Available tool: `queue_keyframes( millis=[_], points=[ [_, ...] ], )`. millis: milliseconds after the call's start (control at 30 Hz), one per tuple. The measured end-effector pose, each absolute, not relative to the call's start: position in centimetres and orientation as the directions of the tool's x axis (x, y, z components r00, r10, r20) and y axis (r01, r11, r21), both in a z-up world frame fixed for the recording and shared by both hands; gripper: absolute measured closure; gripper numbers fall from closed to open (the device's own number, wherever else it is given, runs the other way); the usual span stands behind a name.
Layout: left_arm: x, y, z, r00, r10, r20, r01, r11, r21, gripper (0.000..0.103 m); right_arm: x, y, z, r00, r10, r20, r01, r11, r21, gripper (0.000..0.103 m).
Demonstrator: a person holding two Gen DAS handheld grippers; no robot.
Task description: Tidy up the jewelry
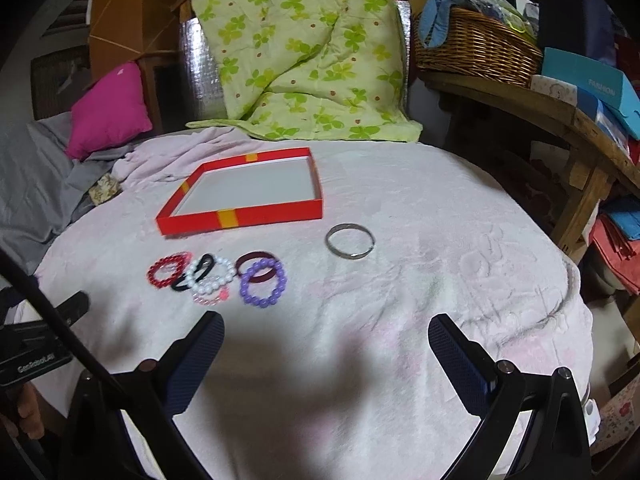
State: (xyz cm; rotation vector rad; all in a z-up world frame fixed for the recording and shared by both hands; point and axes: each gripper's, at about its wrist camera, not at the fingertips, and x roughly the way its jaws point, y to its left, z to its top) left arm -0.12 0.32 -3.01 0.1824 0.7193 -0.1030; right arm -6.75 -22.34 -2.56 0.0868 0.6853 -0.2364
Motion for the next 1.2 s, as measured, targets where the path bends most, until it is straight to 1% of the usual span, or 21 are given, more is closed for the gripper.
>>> queue_keyframes(
  millis=[100, 167, 233, 267, 400, 500, 567, 600, 633, 667, 767, 800, 833, 900, 933, 1000, 1033, 1067, 1133, 1200],
  points=[
    [1.3, 0.5, -2.5, 0.712, -0.074, -0.698, 0.190, 0.978, 0.090, 0.000, -5.5, -23.9, -2.7, 0.747, -0.175, -0.641, 0.246, 0.969, 0.022, 0.000],
    [2.8, 0.6, -1.8, 0.693, -0.105, -0.713, 0.216, 0.974, 0.067, 0.000, -4.1, -25.6, -3.0, 0.743, -0.140, -0.655, 0.244, 0.967, 0.071, 0.000],
    [4.7, 1.0, -1.2, 0.694, -0.099, -0.713, 0.202, 0.978, 0.060, 0.000, -2.2, -27.4, -3.5, 0.728, -0.122, -0.674, 0.264, 0.958, 0.112, 0.000],
    [5.4, 1.3, -1.1, 0.694, -0.104, -0.713, 0.195, 0.980, 0.047, 0.000, -1.3, -28.0, -3.8, 0.712, -0.126, -0.691, 0.269, 0.958, 0.103, 0.001],
    [8.4, 2.6, -2.8, 0.649, -0.124, -0.751, 0.169, 0.986, -0.016, 0.000, 2.1, -29.8, -4.9, 0.684, -0.088, -0.724, 0.276, 0.950, 0.145, 0.013],
    [9.6, 3.3, -5.1, 0.623, -0.128, -0.772, 0.147, 0.988, -0.045, 0.000, 4.4, -30.0, -5.7, 0.660, -0.081, -0.747, 0.276, 0.951, 0.141, 0.017],
    [10.5, 3.3, -6.9, 0.584, -0.133, -0.801, 0.152, 0.987, -0.053, 0.001, 6.1, -29.8, -6.5, 0.643, -0.084, -0.761, 0.273, 0.954, 0.126, 0.018],
    [10.8, 3.2, -7.3, 0.570, -0.129, -0.811, 0.156, 0.987, -0.047, 0.004, 7.0, -29.7, -7.0, 0.633, -0.084, -0.769, 0.269, 0.956, 0.117, 0.020],
    [11.0, 2.9, -7.6, 0.564, -0.129, -0.816, 0.167, 0.985, -0.041, 0.009, 7.6, -29.6, -7.3, 0.630, -0.079, -0.772, 0.264, 0.957, 0.117, 0.021],
    [11.3, 2.7, -7.8, 0.558, -0.139, -0.818, 0.183, 0.982, -0.042, 0.011, 8.1, -29.6, -7.5, 0.626, -0.075, -0.777, 0.260, 0.958, 0.117, 0.023],
    [12.3, 1.6, -8.5, 0.516, -0.200, -0.833, 0.238, 0.968, -0.085, 0.022, 9.5, -29.6, -8.6, 0.595, -0.078, -0.800, 0.271, 0.956, 0.108, 0.024],
    [12.6, 1.3, -8.7, 0.509, -0.202, -0.837, 0.245, 0.966, -0.084, 0.029, 10.0, -29.8, -9.2, 0.579, -0.087, -0.811, 0.284, 0.954, 0.100, 0.025],
    [13.0, 0.8, -9.0, 0.496, -0.211, -0.842, 0.261, 0.961, -0.087, 0.037, 10.4, -29.9, -9.4, 0.579, -0.085, -0.811, 0.290, 0.951, 0.108, 0.029],
    [13.7, 0.0, -9.3, 0.469, -0.240, -0.850, 0.288, 0.951, -0.109, 0.045, 11.0, -30.2, -10.2, 0.560, -0.076, -0.825, 0.299, 0.947, 0.116, 0.036],
    [14.0, -0.2, -9.6, 0.456, -0.249, -0.854, 0.295, 0.948, -0.119, 0.052, 11.2, -30.3, -10.6, 0.551, -0.082, -0.830, 0.303, 0.947, 0.107, 0.037],
    [14.7, -0.7, -10.1, 0.434, -0.270, -0.859, 0.305, 0.942, -0.142, 0.063, 11.5, -30.0, -10.8, 0.554, -0.119, -0.824, 0.297, 0.953, 0.062, 0.041],
    [15.0, -0.8, -10.2, 0.434, -0.275, -0.858, 0.307, 0.940, -0.147, 0.065, 11.6, -29.9, -10.9, 0.553, -0.126, -0.824, 0.293, 0.955, 0.051, 0.044],
    [15.0, -0.9, -10.2, 0.438, -0.282, -0.853, 0.311, 0.938, -0.150, 0.067, 11.7, -29.9, -10.9, 0.559, -0.126, -0.820, 0.291, 0.955, 0.051, 0.044],
    [15.1, -1.1, -10.1, 0.436, -0.297, -0.850, 0.325, 0.932, -0.159, 0.087, 11.8, -29.9, -11.0, 0.566, -0.125, -0.815, 0.287, 0.956, 0.053, 0.044],
    [14.9, -1.2, -10.2, 0.424, -0.317, -0.849, 0.339, 0.924, -0.176, 0.092, 11.9, -29.9, -11.0, 0.568, -0.125, -0.814, 0.282, 0.958, 0.050, 0.044]
  ],
)
